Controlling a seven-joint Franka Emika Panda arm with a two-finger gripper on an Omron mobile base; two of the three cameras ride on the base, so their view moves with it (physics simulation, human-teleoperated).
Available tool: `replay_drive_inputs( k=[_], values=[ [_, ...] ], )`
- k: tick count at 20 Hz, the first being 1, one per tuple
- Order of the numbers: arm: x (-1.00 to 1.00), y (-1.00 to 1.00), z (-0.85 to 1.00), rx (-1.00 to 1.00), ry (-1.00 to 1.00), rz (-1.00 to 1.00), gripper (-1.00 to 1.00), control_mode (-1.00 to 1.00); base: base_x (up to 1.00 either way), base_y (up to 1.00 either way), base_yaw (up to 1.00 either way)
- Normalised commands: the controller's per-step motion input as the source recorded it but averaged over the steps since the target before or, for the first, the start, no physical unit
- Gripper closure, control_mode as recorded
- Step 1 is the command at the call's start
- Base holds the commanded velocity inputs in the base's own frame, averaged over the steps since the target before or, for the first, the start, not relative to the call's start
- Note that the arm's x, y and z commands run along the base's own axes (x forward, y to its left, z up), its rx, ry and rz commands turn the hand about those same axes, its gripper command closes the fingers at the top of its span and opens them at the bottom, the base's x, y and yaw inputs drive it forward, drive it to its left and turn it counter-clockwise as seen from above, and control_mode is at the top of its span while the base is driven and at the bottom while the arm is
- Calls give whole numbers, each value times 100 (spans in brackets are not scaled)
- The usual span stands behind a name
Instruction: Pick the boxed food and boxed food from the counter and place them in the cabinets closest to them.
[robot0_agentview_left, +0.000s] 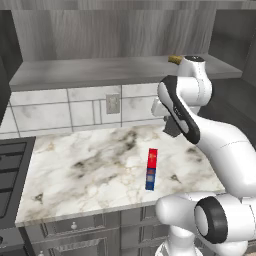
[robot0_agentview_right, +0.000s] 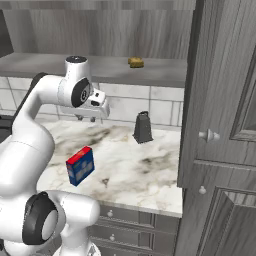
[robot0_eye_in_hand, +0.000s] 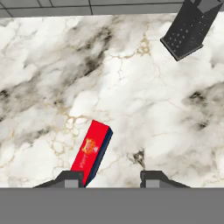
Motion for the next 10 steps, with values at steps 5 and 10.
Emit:
replay_drive_inputs(
  k=[5,10],
  values=[
    [-15,0,0,0,-2,0,-100,-100,0,0,0],
    [-35,0,0,0,-7,0,-100,-100,0,0,0]
  ],
)
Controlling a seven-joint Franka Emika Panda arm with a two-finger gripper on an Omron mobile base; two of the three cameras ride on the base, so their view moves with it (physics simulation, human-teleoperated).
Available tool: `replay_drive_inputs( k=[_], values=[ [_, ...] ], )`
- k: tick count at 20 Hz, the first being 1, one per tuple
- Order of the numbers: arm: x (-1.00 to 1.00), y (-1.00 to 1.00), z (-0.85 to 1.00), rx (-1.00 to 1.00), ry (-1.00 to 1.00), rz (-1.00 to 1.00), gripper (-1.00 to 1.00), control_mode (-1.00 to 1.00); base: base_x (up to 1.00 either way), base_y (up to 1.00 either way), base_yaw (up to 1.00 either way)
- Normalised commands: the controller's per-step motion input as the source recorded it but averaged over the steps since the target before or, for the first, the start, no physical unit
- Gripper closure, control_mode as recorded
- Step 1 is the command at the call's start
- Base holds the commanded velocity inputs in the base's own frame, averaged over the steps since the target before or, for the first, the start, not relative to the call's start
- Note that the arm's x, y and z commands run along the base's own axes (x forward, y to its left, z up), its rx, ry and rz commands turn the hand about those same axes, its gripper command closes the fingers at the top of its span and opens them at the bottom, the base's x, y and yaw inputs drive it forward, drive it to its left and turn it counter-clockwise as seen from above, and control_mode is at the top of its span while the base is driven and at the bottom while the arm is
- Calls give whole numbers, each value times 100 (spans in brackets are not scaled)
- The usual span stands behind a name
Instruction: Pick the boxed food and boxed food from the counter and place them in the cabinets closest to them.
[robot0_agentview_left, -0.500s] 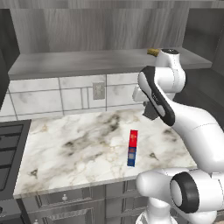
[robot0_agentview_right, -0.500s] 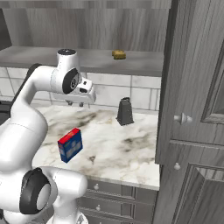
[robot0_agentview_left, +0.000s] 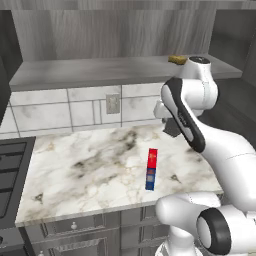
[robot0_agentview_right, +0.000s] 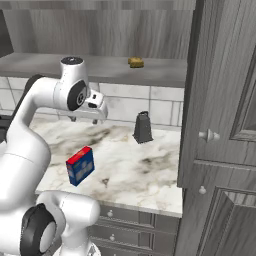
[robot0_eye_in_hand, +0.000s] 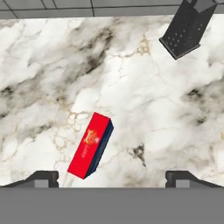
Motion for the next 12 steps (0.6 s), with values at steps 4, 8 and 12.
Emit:
replay_drive_inputs(
  k=[4,8,12],
  values=[
    [-35,7,0,0,-1,0,-100,-100,0,0,0],
    [-29,13,-1,0,0,1,-100,-100,0,0,0],
    [-14,15,0,0,0,0,-100,-100,0,0,0]
  ],
)
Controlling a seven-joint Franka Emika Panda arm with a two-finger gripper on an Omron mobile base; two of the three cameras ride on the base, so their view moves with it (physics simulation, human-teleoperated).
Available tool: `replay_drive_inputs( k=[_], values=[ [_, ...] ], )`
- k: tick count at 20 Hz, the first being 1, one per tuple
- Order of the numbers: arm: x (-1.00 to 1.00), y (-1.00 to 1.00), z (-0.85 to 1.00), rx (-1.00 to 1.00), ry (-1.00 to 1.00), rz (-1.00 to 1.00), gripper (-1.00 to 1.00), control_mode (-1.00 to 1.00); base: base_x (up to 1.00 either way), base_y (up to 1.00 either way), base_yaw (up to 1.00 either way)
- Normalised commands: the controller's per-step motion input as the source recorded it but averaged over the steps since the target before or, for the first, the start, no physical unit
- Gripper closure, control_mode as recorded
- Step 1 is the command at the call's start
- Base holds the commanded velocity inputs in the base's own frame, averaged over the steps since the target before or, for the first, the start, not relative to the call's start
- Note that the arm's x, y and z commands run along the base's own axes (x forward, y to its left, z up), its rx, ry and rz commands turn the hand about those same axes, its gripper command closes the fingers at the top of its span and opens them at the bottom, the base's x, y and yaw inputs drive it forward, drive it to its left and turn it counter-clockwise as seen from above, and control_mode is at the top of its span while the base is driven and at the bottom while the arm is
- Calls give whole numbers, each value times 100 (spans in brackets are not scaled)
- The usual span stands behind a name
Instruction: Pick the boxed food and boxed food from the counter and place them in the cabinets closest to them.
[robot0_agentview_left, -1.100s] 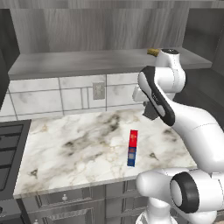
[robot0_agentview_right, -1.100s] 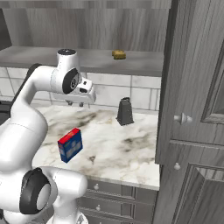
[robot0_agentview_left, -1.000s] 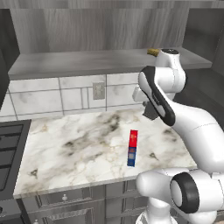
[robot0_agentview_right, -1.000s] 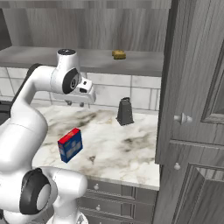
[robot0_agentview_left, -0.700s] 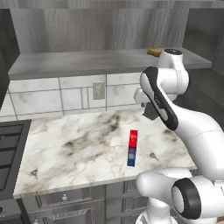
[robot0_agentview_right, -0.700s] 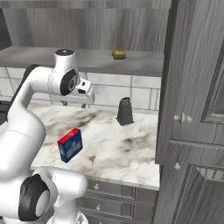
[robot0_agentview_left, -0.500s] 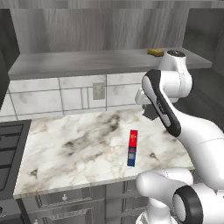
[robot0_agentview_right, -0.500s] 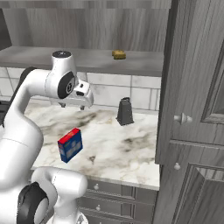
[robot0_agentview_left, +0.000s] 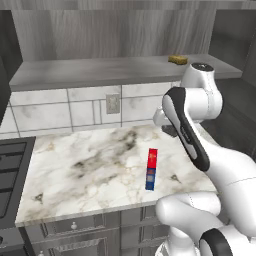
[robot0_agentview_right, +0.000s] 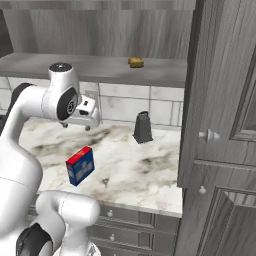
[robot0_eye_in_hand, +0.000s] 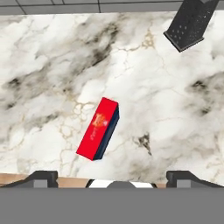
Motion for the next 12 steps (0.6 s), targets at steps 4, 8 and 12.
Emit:
replay_drive_inputs(
  k=[4,8,12],
  values=[
    [-5,13,0,-1,0,-7,-100,-100,0,0,0],
    [0,8,-4,0,0,-14,-100,-100,0,0,0],
    [0,3,-7,0,0,-14,-100,-100,0,0,0]
  ],
)
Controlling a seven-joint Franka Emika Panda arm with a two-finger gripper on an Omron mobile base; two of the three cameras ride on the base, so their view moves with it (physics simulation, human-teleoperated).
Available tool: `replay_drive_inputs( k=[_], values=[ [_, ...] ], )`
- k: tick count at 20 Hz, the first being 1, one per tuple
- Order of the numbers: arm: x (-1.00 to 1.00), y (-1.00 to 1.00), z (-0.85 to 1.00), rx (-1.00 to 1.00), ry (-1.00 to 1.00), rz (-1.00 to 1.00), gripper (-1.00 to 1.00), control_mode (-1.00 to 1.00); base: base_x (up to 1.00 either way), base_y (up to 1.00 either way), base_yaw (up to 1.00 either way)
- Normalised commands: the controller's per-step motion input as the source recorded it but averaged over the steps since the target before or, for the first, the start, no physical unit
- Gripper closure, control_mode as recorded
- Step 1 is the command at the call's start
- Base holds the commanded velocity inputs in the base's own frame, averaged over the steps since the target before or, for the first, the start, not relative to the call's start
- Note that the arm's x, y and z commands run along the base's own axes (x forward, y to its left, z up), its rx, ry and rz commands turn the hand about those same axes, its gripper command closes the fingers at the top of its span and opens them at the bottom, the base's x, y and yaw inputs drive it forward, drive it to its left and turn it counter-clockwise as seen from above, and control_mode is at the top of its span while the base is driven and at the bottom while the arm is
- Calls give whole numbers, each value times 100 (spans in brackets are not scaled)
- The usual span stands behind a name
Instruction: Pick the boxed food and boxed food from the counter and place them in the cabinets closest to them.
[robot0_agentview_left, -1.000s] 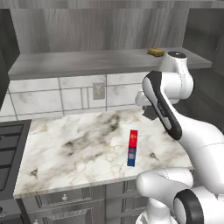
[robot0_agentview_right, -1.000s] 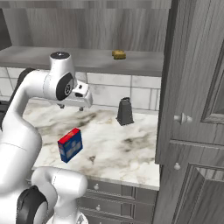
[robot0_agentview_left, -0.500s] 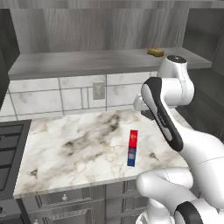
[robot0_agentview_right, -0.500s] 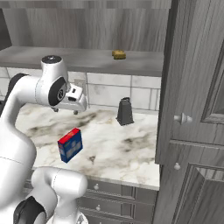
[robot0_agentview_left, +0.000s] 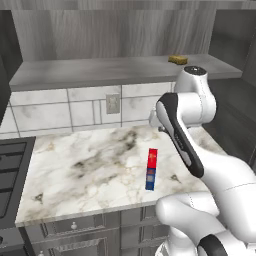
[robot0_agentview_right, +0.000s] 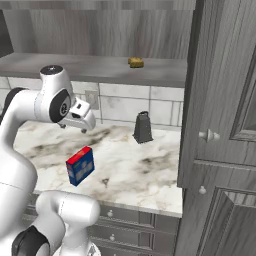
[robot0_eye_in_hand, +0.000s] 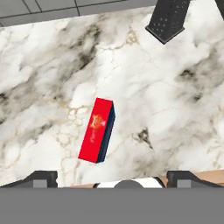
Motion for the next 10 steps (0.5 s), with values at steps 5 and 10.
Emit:
replay_drive_inputs(
  k=[5,10],
  values=[
    [-2,0,-1,1,0,-3,-100,-100,0,0,0],
    [0,2,-17,-1,0,-1,-100,-100,0,0,0]
  ],
)
